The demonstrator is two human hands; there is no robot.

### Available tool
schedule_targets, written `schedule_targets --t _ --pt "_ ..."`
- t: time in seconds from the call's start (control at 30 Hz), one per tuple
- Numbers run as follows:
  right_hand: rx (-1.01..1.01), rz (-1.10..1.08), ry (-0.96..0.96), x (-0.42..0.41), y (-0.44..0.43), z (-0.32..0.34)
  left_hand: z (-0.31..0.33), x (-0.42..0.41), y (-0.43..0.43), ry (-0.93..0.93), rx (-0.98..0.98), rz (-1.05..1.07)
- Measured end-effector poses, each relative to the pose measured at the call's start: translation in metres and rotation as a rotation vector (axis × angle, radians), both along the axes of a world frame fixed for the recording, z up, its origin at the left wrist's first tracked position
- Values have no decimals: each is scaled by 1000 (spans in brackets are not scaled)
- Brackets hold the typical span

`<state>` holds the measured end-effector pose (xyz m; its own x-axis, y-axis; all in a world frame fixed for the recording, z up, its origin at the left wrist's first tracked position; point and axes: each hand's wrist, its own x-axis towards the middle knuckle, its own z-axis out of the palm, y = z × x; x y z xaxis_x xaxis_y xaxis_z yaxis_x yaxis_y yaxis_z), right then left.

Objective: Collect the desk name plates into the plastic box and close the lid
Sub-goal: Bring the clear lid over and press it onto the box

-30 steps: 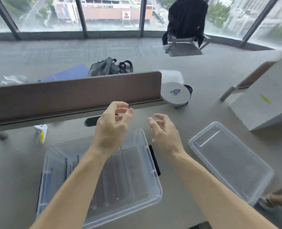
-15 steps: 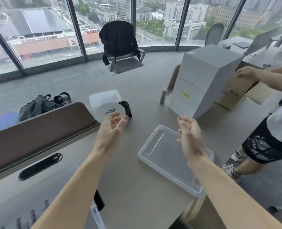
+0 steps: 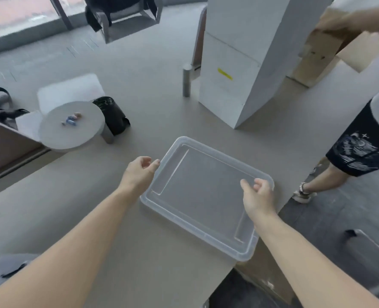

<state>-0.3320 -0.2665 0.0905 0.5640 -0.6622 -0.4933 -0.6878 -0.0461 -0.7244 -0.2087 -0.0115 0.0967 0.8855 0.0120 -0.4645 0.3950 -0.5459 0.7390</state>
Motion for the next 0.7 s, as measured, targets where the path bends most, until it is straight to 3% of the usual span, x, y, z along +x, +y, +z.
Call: schedule_targets --t 0.27,0.5,0.7 --pt "-147 -33 262 -2 -26 -83 -83 31 -32 -28 194 -136" --pt "-136 -105 276 7 -24 -94 -94 30 -45 -92 271 -151" --pt "-58 -170 250 12 -35 -67 -57 43 -1 1 10 86"
